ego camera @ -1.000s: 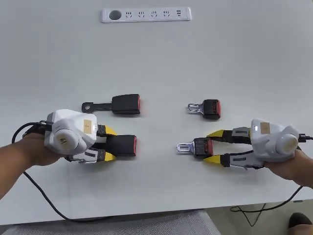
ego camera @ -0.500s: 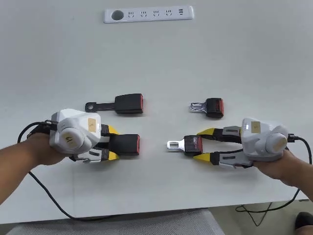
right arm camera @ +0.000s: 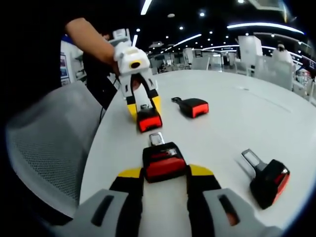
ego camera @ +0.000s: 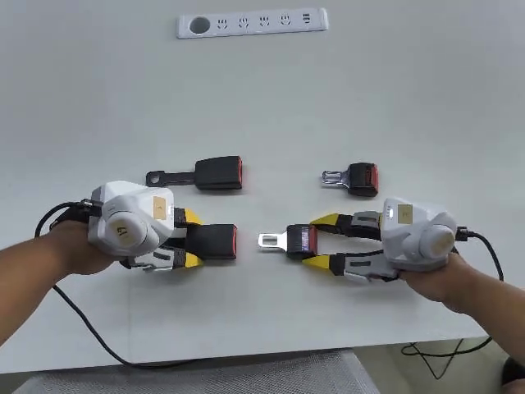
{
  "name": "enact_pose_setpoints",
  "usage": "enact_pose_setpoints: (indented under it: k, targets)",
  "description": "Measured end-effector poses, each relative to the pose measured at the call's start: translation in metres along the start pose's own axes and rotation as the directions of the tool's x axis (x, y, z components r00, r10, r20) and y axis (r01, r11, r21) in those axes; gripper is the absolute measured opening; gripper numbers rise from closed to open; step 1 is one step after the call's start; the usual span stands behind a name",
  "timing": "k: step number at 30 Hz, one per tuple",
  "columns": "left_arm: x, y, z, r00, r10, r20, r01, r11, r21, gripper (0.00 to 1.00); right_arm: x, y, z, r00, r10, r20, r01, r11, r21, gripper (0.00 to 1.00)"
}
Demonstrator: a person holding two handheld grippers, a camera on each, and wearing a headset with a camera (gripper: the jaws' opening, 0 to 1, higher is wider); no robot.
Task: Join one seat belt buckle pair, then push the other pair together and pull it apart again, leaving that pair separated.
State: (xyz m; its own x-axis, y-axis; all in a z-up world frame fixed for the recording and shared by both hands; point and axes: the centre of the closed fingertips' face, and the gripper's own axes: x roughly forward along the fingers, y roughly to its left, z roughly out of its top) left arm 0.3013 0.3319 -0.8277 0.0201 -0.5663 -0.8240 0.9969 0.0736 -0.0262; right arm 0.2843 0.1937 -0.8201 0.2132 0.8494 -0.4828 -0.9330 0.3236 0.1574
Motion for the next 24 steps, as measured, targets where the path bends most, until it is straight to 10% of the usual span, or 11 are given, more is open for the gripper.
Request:
enact_pose_setpoints:
  k: [24]
  targets:
    - [-0.001,-0.001,0.0,0.9999,-0.008,-0.013,0.008,1.0,0.004,0.33,0.044,0.005,0.019,0.9991,0.024,-0.033,-0.027,0.997,-0.075,0.34]
